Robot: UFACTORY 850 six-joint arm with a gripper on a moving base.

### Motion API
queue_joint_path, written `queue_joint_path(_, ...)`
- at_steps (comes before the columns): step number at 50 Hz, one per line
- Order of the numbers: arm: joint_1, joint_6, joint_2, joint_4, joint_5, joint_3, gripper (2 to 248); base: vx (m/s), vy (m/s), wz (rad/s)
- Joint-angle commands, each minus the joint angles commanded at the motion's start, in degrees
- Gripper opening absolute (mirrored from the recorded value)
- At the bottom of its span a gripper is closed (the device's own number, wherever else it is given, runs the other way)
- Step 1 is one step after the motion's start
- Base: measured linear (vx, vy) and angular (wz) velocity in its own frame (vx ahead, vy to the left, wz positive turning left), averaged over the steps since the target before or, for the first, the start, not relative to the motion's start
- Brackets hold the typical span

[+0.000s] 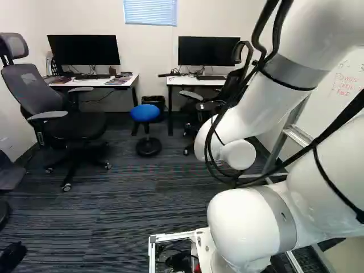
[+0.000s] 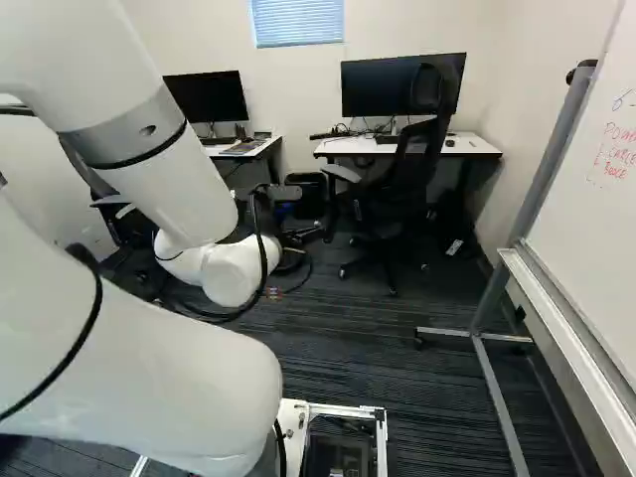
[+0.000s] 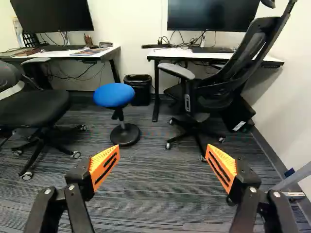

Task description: Open the door and move inside

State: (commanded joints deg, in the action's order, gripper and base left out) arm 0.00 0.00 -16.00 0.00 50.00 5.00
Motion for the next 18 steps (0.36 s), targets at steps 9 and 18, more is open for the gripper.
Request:
queue_joint_path(9,0.00,0.00,0.00,0.00,0.00,0.00,247,0.000,0.000,0.000)
queue_joint_path(18,0.00,0.00,0.00,0.00,0.00,0.00,247,0.000,0.000,0.000)
